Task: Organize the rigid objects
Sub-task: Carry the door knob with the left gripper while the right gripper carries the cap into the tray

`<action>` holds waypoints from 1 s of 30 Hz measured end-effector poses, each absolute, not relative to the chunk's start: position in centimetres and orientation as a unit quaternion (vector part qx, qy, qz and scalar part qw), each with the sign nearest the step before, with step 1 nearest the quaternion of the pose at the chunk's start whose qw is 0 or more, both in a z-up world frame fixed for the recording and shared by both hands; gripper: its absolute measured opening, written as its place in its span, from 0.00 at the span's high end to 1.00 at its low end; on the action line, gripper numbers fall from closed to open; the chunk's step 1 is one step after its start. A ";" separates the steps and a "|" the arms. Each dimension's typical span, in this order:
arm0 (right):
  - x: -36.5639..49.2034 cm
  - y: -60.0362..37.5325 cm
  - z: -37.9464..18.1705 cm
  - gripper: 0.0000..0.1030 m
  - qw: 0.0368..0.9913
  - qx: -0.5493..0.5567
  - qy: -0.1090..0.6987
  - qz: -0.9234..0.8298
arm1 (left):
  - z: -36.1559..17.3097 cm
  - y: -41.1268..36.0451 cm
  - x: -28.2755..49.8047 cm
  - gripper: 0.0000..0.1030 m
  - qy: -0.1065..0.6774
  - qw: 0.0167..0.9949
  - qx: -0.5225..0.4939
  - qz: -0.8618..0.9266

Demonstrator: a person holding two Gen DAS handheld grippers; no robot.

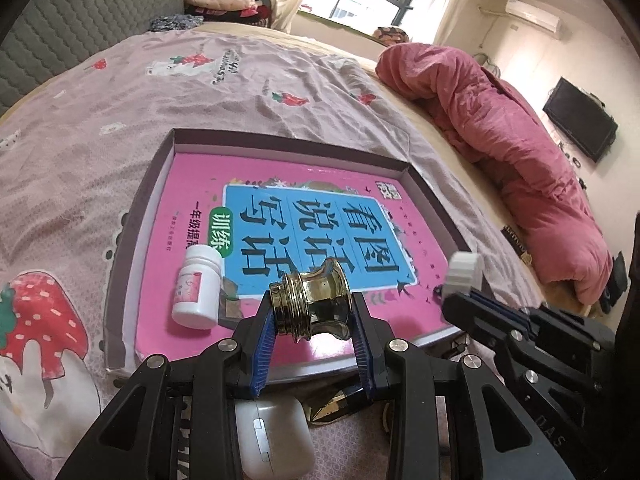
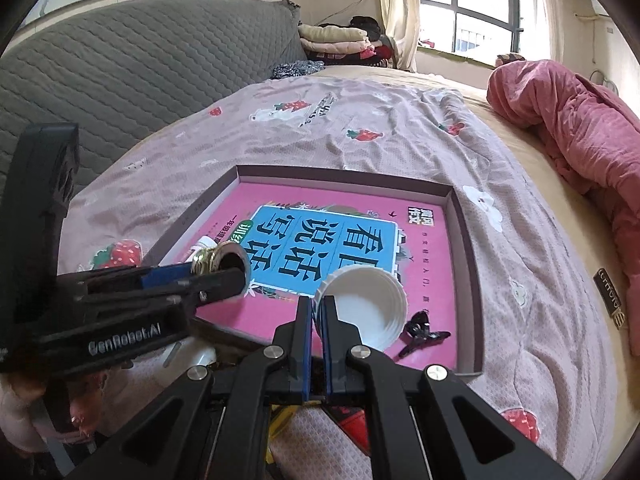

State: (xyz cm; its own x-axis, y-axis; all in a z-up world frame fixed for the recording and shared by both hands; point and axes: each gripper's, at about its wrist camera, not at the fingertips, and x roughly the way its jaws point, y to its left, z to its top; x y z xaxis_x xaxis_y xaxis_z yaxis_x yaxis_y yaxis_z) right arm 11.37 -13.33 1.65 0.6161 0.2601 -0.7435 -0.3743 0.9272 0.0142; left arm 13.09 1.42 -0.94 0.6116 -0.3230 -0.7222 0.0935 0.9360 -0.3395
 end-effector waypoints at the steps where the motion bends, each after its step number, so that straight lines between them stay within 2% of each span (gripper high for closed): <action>1: 11.5 -13.1 1.5 0.96 0.895 -0.074 0.403 0.176 | -1.0 1.3 13.1 0.65 0.425 0.887 -0.134 -0.119; 30: 13.9 -12.7 -1.5 0.96 0.867 -0.075 0.469 0.154 | -2.3 -0.2 13.4 0.65 0.444 0.881 -0.099 -0.130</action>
State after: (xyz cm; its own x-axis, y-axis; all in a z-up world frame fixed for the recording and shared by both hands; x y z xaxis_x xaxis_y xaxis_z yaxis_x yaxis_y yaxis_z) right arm 13.90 -12.66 -1.53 0.5132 0.1964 -0.8355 -0.3372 0.9413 0.0142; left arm 13.43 -0.21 -2.32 0.5719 -0.3164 -0.7568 0.1414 0.9468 -0.2890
